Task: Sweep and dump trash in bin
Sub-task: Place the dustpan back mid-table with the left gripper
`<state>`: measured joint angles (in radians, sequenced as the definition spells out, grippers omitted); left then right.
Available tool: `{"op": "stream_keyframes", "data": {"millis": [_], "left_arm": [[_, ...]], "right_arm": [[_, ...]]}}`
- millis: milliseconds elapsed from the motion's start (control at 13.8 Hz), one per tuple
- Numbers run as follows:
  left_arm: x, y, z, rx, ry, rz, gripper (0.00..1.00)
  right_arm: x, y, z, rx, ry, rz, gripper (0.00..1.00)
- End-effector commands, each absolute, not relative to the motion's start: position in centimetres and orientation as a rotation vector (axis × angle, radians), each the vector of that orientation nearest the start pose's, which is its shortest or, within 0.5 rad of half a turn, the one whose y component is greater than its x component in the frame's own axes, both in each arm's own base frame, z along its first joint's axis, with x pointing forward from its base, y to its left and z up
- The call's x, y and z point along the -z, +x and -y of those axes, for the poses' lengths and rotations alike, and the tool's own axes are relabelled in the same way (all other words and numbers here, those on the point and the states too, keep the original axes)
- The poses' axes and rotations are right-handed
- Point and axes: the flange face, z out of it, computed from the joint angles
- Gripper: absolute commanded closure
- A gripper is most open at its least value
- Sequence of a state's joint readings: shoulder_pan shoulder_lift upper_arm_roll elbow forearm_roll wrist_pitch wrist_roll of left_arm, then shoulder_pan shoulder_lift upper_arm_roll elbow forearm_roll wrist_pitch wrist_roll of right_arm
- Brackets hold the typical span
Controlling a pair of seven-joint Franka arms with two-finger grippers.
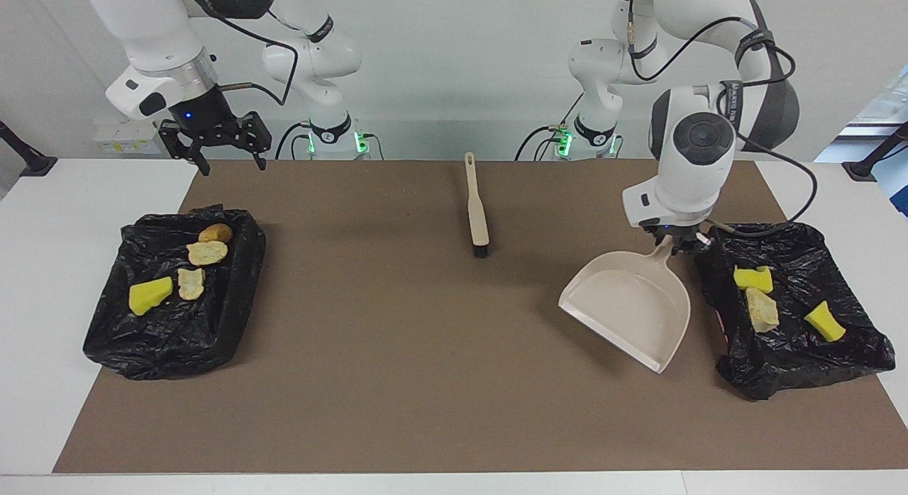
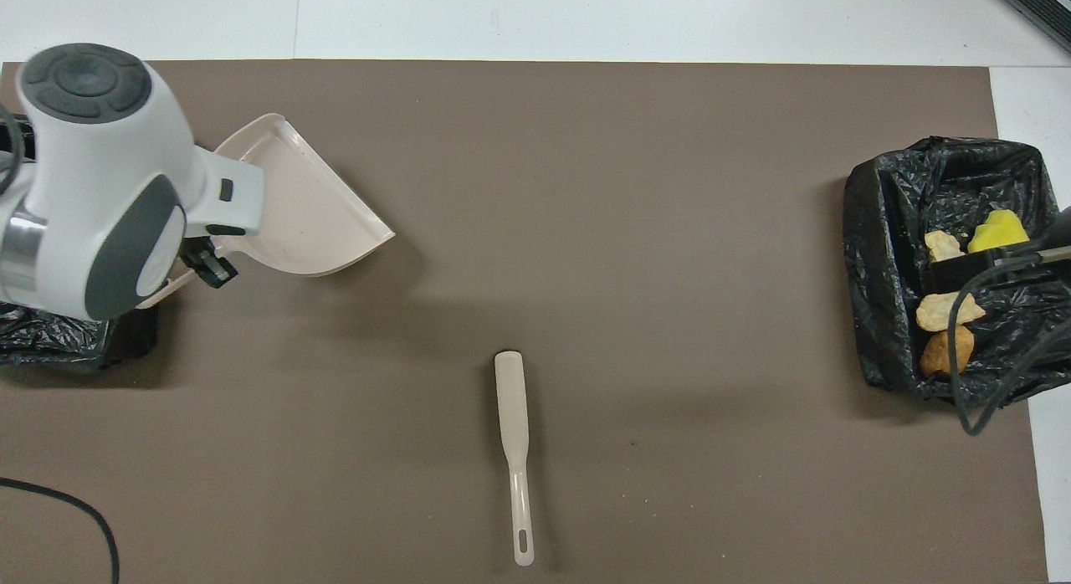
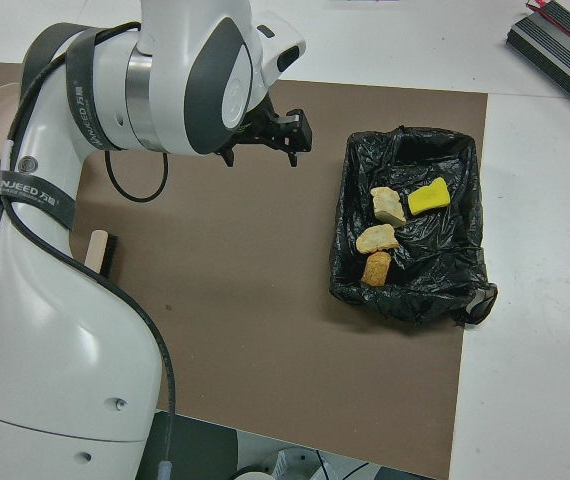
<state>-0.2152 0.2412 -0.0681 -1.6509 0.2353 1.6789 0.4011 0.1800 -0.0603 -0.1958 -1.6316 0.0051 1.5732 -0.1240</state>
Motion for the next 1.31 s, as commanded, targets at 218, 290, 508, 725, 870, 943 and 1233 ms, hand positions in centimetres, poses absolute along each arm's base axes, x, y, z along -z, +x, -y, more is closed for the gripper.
{"op": "stream_keyframes", "data": {"millis": [218,290,508,725,870,943,1233], "left_arm": [[-41.5,57.6,26.0,-0.134,-2.975,-0.634,1.0],[-41.2,57.5,27.7,-0.08,-3.006,-0.55,1.0],[-40.1,56.4,32.6,-0.075,-3.124,-0.419,1.0],[-38.8,56.2,35.5,-0.035,-3.177,-0.197,1.0],[-37.6,57.0,38.4,-0.034,-3.214,-0.01,1.0],[-37.3,57.5,39.2,-0.029,-3.219,0.01,1.0],[-36.0,56.9,41.8,-0.002,-3.23,-0.054,1.0]], "right_arm": [[-64.1,52.4,1.6,0.023,-3.122,0.102,0.0],[-64.1,52.5,1.5,0.023,-3.114,0.073,0.0],[-64.4,52.3,3.8,0.022,-3.112,-0.017,0.0],[-64.5,52.3,4.0,0.024,-3.112,-0.039,0.0],[-64.7,52.4,2.9,0.043,-3.11,-0.044,0.0],[-64.9,52.4,2.7,0.054,-3.109,-0.061,0.0],[-65.0,52.1,2.6,0.054,-3.109,-0.068,0.0]]}}
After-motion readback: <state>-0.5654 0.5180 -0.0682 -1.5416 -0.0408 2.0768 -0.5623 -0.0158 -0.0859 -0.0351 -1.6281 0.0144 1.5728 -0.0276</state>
